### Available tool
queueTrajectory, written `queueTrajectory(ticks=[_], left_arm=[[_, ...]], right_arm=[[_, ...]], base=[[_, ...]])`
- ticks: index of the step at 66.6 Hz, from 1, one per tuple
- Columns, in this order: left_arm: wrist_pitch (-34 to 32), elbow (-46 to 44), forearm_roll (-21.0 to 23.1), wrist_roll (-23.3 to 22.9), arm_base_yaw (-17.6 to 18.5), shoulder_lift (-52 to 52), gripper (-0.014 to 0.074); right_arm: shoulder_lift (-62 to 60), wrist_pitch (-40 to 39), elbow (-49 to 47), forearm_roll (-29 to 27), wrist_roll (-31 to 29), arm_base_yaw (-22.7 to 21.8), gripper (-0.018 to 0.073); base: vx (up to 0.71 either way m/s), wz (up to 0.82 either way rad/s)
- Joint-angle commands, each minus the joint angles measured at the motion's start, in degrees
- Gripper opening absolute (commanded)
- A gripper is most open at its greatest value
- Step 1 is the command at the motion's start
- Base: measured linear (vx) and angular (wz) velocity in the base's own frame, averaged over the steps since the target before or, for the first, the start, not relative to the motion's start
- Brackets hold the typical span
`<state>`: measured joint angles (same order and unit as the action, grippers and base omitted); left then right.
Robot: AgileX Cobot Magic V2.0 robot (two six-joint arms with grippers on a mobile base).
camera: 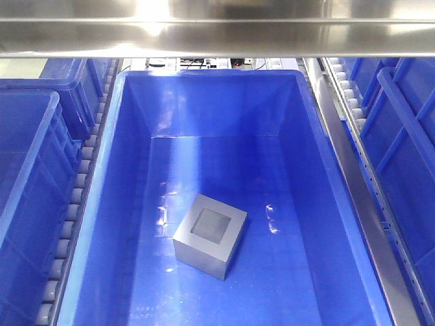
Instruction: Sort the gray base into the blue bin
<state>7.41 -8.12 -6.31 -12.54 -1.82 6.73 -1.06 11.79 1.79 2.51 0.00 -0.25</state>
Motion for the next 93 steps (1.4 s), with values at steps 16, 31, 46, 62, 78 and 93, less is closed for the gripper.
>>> queueTrajectory(ticks=[16, 31, 46, 62, 78, 93], left_arm=[[-14.22, 9.02, 3.82, -0.26, -2.10, -6.77, -0.0008], [-8.56, 9.02, 6.31, -0.17, -2.04, -8.38, -0.0008], [-8.07, 9.07, 6.31, 4.28, -0.44, -8.38, -0.0008], [-8.07, 9.07, 6.31, 9.44, -0.36, -8.38, -0.0008], [-8.01, 9.07, 6.31, 12.14, -0.36, -8.38, -0.0008], [-7.96, 9.07, 6.31, 12.14, -0.36, -8.38, -0.0008]], right_arm=[[-0.43, -4.54, 0.32, 0.49, -0.69, -0.05, -0.0005], [-0.43, -4.54, 0.32, 0.49, -0.69, -0.05, -0.0005], [-0.43, -4.54, 0.32, 0.49, -0.69, -0.05, -0.0005], [-0.43, -4.53, 0.32, 0.49, -0.69, -0.05, -0.0005], [-0.43, -4.53, 0.32, 0.49, -0.69, -0.05, -0.0005], [-0.43, -4.53, 0.32, 0.49, -0.69, -0.05, -0.0005]], base=[[0.00, 0.00], [0.00, 0.00], [0.00, 0.00], [0.00, 0.00], [0.00, 0.00], [0.00, 0.00]])
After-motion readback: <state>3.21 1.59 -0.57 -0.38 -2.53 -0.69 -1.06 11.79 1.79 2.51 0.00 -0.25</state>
